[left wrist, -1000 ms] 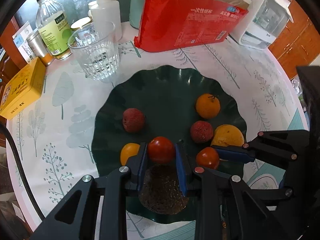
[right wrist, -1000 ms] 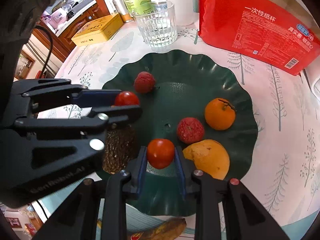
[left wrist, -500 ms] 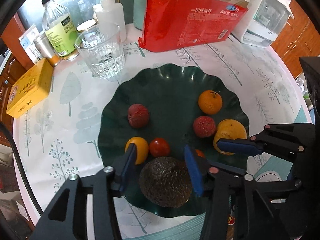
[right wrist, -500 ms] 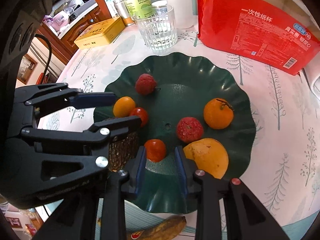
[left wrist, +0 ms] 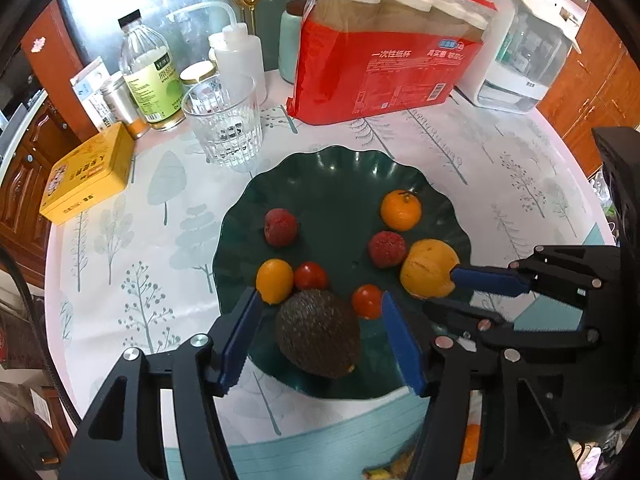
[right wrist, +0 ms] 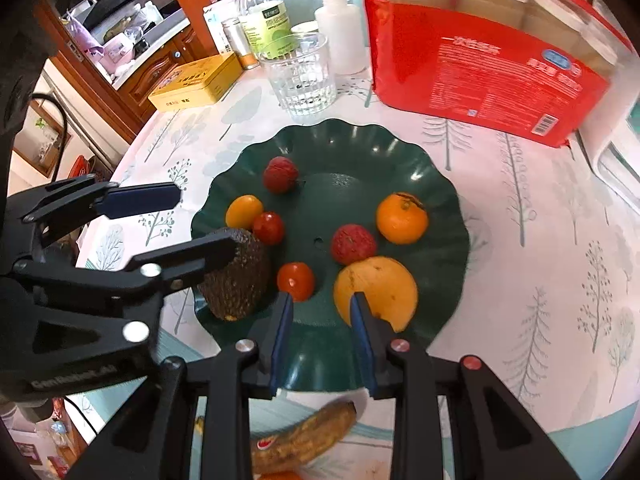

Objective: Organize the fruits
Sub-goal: 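Open both tools to drop the cherry tomatoes onto the green plate, then move both tools back toward the white plate, then grasp the tangerine with the left tool while the right tool grasps a cherry tomato, then lift the tangerine and cherry tomato toward the green plate with both tools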

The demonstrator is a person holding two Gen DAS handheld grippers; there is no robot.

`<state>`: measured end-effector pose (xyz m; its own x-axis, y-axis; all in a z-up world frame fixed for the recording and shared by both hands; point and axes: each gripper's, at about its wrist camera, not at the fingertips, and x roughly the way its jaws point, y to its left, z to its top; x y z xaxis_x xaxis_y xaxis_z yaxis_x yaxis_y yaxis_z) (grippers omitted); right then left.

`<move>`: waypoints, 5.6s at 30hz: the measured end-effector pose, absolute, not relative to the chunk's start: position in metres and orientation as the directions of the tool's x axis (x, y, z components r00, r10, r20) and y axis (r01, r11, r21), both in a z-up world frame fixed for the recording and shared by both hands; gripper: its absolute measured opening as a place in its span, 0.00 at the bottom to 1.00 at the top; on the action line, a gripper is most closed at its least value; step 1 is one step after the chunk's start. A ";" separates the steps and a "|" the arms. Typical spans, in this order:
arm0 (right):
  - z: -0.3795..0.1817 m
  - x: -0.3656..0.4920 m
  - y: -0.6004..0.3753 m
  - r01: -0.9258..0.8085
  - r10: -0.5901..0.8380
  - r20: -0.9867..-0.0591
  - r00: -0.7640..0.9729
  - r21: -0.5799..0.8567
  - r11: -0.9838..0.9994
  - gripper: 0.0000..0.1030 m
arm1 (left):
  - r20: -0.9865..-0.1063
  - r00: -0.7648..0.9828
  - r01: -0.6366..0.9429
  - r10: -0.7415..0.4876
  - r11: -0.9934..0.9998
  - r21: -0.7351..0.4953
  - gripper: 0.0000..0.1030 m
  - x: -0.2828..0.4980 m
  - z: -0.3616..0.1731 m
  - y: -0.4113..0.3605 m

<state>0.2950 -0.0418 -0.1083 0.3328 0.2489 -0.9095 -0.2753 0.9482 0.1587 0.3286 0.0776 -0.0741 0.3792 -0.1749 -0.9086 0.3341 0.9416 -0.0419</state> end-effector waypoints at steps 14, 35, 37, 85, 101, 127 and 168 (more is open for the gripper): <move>-0.062 0.245 -0.075 -0.258 0.299 -0.868 0.396 0.207 0.944 0.31 | -0.885 0.437 0.315 -0.164 0.949 -0.021 0.74 0.262 -0.027 0.065; -0.009 0.156 -0.149 -0.278 0.317 -0.820 0.477 0.201 0.939 0.43 | -0.804 0.564 0.266 -0.189 0.963 -0.040 0.80 0.154 0.032 0.011; -0.011 0.151 -0.155 -0.278 0.311 -0.820 0.480 0.195 0.941 0.43 | -0.796 0.576 0.254 -0.185 0.966 -0.041 0.82 0.145 0.031 0.007; -0.172 0.140 -0.142 -0.456 0.350 -0.877 0.330 0.177 0.872 0.44 | -0.893 0.443 -0.141 -0.085 0.976 -0.163 0.77 0.120 -0.167 0.012; -0.177 0.138 -0.128 -0.519 0.342 -0.884 0.319 0.139 0.844 0.35 | -0.879 0.440 -0.065 -0.184 0.970 -0.236 0.52 0.121 -0.164 0.008; -0.163 0.116 -0.136 -0.451 0.306 -0.888 0.344 0.129 0.883 0.35 | -0.914 0.389 -0.094 -0.116 0.982 -0.165 0.43 0.112 -0.158 -0.010; 0.060 0.301 -0.048 -0.325 0.237 -0.798 0.554 0.055 0.944 0.34 | -0.819 0.561 0.134 -0.125 0.989 -0.059 0.43 0.273 0.083 0.100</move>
